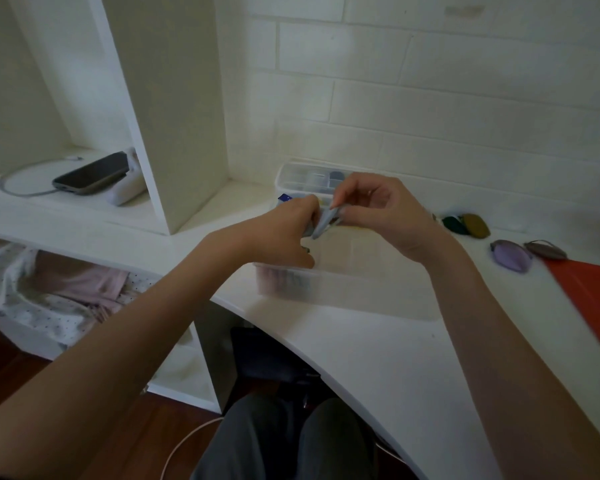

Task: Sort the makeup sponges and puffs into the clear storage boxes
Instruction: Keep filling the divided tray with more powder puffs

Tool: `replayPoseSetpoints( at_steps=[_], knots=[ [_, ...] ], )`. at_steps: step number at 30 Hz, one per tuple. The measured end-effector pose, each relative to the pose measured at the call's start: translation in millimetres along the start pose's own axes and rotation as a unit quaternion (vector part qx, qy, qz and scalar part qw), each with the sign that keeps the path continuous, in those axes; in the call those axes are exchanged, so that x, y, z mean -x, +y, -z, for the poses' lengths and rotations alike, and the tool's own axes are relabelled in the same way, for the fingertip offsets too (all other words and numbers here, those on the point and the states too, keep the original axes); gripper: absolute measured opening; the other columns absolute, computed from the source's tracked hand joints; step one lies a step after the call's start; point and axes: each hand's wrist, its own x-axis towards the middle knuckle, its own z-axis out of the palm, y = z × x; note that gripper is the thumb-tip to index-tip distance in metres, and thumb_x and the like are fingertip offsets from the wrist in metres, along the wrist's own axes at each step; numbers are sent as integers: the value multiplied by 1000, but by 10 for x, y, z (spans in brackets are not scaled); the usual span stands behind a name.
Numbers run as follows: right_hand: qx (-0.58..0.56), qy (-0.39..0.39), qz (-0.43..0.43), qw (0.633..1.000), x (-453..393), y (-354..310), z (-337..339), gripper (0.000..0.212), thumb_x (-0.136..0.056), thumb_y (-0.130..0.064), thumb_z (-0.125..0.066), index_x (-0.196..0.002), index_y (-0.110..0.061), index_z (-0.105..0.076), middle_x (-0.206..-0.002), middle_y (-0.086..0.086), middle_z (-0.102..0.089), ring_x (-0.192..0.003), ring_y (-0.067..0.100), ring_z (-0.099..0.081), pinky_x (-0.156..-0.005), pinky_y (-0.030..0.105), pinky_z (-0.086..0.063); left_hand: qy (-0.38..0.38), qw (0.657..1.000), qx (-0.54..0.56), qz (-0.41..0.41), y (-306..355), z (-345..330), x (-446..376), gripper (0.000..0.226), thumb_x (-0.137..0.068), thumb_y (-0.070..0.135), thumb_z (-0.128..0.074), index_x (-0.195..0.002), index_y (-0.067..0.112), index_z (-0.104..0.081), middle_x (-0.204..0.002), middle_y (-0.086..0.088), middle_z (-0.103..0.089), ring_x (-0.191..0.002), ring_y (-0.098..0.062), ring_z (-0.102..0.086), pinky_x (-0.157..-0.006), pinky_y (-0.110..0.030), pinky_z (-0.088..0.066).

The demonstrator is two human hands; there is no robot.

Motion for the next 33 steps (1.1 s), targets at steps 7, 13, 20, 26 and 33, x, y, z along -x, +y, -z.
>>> replayPoseSetpoints(
  at_steps=[7,13,20,26,33],
  knots=[
    [139,-57,-35,988,-31,-24,-187,16,-73,-4,-58,-75,-18,-65,-77,-11,-64,-77,7,-57,-74,23,-48,-27,999,39,22,-27,58,45,39,-72,9,-68,-103,11,-45,-95,-6,-52,-77,-15,-47,-68,-28,-42],
    [272,-89,-31,958,-56,39,-347,8,-72,-18,-62,-76,-24,-62,-79,-18,-57,-75,0,-49,-70,18,-41,-23,990,127,58,-66,116,100,40,-72,3,-69,-103,12,-45,-100,-19,-55,-75,-19,-50,-59,-31,-47],
    [317,-122,-63,938,-48,3,-323,10,-82,-20,-70,-88,-27,-74,-92,-15,-55,-89,10,-54,-89,29,-46,-22,975,209,68,-72,175,135,42,-77,-1,-65,-111,17,-49,-98,-1,-54,-78,-14,-53,-64,-26,-49],
    [351,-51,-38,934,-63,-4,-435,14,-79,-20,-73,-89,-22,-62,-86,-6,-66,-80,16,-62,-78,34,-51,91,915,380,101,-76,166,132,23,-84,-5,-44,-88,16,-54,-84,-4,-56,-66,-13,-46,-57,-22,-39],
    [336,-34,-73,938,-104,-18,-388,18,-94,-31,-54,-86,-22,-68,-89,-4,-63,-77,11,-55,-70,25,-41,87,780,613,84,-65,193,162,31,-67,16,-37,-91,8,-55,-83,-12,-55,-66,-15,-49,-57,-25,-34]
  ],
)
